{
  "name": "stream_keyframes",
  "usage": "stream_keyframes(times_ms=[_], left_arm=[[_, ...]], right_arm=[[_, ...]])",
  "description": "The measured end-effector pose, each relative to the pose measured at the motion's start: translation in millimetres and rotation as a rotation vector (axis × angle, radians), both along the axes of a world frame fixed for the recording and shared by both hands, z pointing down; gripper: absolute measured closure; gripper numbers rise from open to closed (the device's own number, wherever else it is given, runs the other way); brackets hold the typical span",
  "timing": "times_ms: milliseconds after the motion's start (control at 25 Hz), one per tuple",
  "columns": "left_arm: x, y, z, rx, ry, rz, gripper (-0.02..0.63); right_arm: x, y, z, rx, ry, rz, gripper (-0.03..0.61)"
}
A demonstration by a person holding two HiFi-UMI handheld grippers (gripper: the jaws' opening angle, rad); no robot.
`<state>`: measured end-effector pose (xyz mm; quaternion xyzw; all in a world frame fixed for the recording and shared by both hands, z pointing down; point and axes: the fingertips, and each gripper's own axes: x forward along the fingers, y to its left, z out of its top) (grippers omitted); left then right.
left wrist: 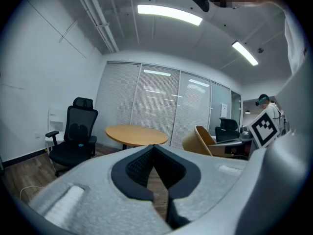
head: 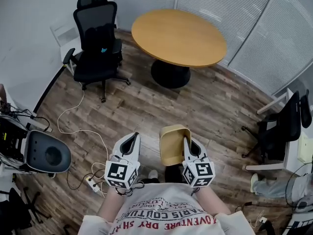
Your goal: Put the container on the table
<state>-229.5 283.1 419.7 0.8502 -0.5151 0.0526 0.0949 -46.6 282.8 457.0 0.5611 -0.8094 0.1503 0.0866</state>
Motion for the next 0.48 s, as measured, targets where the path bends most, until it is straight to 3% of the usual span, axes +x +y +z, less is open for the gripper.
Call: stream_keyframes(times_ms=[280,480], left_arm=[[15.5,-53.6,5.5,0.002,-0.023,-0.052,0.617],[49.0,-116.6,1.8,0.005,-0.042,-0.089,0.617]], right_arm=[[12.6,-68.5,9.4,0.006,-0.015,-0.058,0.567],[37.7,-142.3,6.8,0.018,-0.032,-0.113,0.567]])
